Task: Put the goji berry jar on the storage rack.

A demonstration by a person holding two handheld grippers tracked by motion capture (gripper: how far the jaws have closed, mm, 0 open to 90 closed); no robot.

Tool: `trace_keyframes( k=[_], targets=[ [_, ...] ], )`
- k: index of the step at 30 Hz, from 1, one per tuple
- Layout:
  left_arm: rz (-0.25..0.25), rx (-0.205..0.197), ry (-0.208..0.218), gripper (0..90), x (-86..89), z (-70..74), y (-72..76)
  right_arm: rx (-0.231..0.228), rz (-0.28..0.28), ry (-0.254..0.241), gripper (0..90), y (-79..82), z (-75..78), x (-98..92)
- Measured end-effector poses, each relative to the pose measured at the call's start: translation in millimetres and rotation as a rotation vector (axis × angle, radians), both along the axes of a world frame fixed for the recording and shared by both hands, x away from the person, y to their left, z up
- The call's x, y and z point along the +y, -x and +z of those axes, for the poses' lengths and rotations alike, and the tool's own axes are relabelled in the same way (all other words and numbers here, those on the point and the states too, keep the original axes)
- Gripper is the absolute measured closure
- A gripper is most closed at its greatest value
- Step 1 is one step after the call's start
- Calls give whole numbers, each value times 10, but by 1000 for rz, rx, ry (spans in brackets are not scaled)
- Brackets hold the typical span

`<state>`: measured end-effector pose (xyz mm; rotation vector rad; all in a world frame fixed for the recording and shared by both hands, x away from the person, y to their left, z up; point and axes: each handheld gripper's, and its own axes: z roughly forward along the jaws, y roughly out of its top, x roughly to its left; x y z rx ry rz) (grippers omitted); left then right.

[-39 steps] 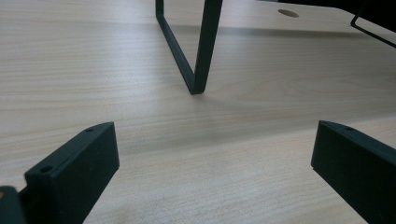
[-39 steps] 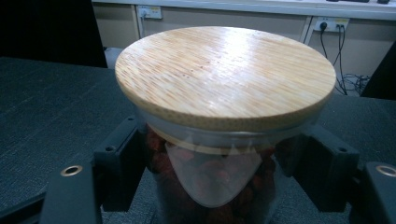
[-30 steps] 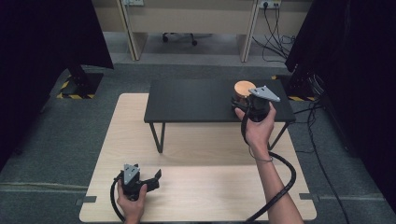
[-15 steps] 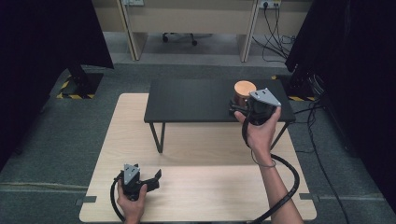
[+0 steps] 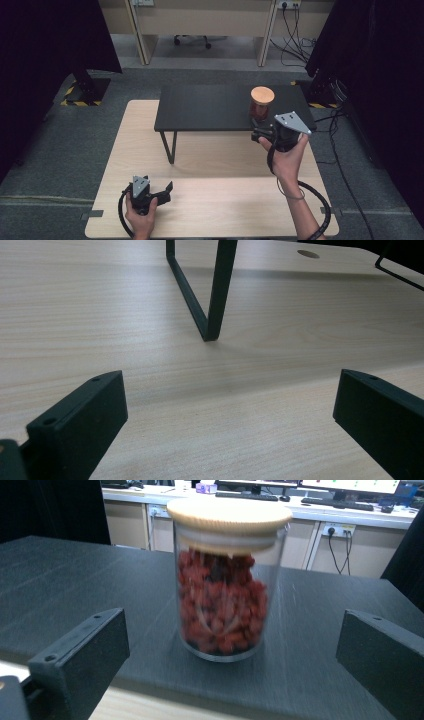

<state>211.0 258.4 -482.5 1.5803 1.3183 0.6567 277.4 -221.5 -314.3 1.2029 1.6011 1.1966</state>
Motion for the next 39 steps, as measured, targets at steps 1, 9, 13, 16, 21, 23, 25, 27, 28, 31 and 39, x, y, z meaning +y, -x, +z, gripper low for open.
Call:
trace_keyframes(
  k=[1,9,13,16,21,23,25,27,28,31,39],
  targets=[
    [0,0,0,2,-1,0,0,-1,4,0,6,23,-16,-13],
    [1,-1,-1,2,-3,0,2,-8,9,2,5,195,-104,-85],
    [1,-1,-1,2,-2,-1,2,-16,16,4,6,247,-114,-110],
    [1,-2,-1,2,-2,-1,3,-19,17,14,6,308,-143,-112],
    [2,-3,-3,2,-7,-2,5,-11,27,2,5,438,-277,-141],
    [2,-3,-3,2,-6,-2,7,-7,31,3,5,481,-347,-140],
    [2,-3,-3,2,-7,-2,7,-2,34,2,5,518,-404,-136],
    [3,-4,-4,2,-9,-2,8,-2,33,1,5,552,-455,-136],
    [3,-4,-4,2,-10,-2,8,-1,30,-4,5,565,-470,-133],
    [3,-4,-5,2,-9,-2,8,-2,30,-10,6,590,-504,-143],
    [3,-6,-5,2,-12,-3,11,-1,33,-18,6,681,-598,-162]
  ],
)
